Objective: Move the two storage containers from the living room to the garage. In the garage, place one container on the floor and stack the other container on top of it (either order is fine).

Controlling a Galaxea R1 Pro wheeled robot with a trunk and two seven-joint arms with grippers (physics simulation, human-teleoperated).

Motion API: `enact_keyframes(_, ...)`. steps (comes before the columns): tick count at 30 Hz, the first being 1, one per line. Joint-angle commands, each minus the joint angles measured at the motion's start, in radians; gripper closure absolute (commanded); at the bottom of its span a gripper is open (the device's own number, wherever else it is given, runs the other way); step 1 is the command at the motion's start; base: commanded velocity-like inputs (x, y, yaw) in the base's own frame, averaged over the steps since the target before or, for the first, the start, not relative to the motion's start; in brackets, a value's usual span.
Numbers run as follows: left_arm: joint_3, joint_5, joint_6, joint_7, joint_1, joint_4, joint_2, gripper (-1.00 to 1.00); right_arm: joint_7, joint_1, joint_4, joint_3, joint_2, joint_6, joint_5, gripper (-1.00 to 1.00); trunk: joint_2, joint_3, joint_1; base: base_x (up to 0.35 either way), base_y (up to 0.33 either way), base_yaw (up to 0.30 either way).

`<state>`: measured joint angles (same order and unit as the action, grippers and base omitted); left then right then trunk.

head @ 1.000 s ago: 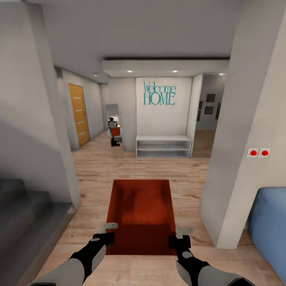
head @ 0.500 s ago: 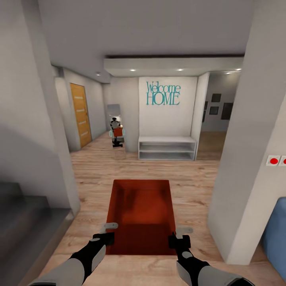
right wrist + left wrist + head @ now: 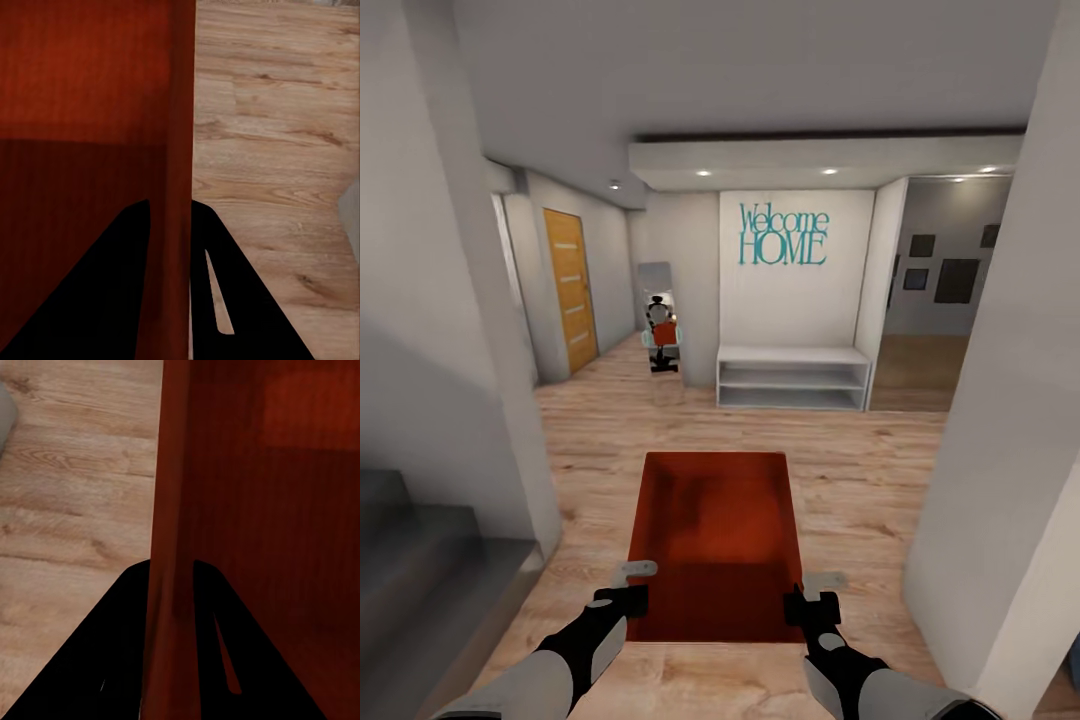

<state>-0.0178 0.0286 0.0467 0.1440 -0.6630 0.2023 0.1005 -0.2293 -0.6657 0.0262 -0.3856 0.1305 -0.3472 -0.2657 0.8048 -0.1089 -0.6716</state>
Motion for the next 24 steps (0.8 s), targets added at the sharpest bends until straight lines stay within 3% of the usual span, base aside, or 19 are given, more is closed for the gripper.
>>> enact_keyframes(1, -0.021, -0.004, 0.005, 0.025, 0.0, 0.0, -0.022, 1.0, -0.003, -0.002, 0.003, 0.071, 0.001, -0.018, 0.005, 1.0, 0.001, -0.002, -0.001, 0.322, 0.0, 0.0)
enact_keyframes(24, -0.021, -0.004, 0.006, 0.025, 0.0, 0.0, -0.023, 1.0, -0.003, -0.001, 0.003, 0.071, 0.001, -0.018, 0.005, 1.0, 0.001, -0.002, -0.001, 0.322, 0.0, 0.0)
